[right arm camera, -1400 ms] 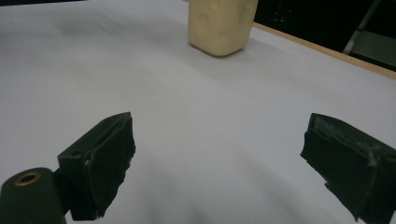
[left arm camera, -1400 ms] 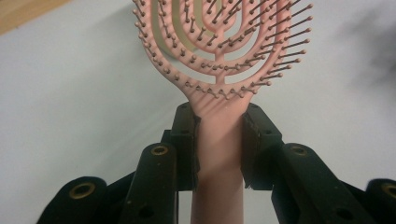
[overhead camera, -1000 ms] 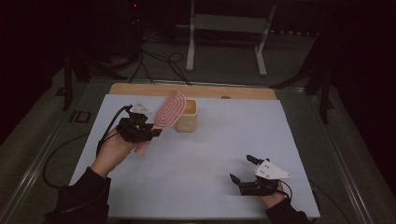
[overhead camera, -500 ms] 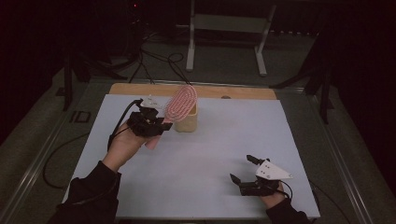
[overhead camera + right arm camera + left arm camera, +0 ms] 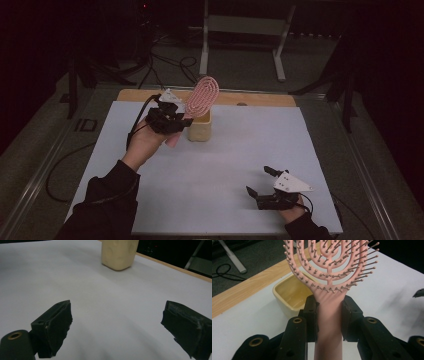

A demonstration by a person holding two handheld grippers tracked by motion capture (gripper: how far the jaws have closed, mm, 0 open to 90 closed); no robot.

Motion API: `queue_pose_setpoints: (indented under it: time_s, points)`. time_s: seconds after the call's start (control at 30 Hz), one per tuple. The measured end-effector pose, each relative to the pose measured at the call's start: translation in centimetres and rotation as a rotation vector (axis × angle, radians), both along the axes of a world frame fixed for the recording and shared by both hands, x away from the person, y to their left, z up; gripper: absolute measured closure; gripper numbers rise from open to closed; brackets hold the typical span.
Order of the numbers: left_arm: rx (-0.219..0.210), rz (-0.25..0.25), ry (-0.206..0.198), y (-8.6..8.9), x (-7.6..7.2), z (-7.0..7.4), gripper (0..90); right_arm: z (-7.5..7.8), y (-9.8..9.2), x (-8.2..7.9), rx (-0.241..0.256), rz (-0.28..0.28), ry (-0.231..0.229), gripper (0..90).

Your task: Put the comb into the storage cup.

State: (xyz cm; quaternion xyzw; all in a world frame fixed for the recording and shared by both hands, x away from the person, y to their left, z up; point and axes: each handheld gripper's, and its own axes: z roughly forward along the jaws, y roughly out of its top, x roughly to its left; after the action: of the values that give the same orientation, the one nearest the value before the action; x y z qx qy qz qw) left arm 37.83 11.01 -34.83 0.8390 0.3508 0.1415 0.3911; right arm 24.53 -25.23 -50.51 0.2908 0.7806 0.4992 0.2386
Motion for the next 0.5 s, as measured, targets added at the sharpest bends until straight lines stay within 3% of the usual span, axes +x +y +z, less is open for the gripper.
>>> queue_pose_setpoints:
  time_s: [0.2,0.3,0.5]
  points:
    - [-0.046,0.018,-0.020,-0.4,0.8,0.0,69.9,0.0,0.0,0.0,0.004,0.000,0.000,8.6]
    - [-0.058,0.029,-0.055,-0.6,1.0,0.0,69.9,0.1,0.0,0.0,0.005,-0.001,-0.002,8.6]
    - [-0.074,0.040,-0.074,-0.9,1.4,0.2,69.8,0.1,0.0,0.0,0.007,0.001,-0.001,8.6]
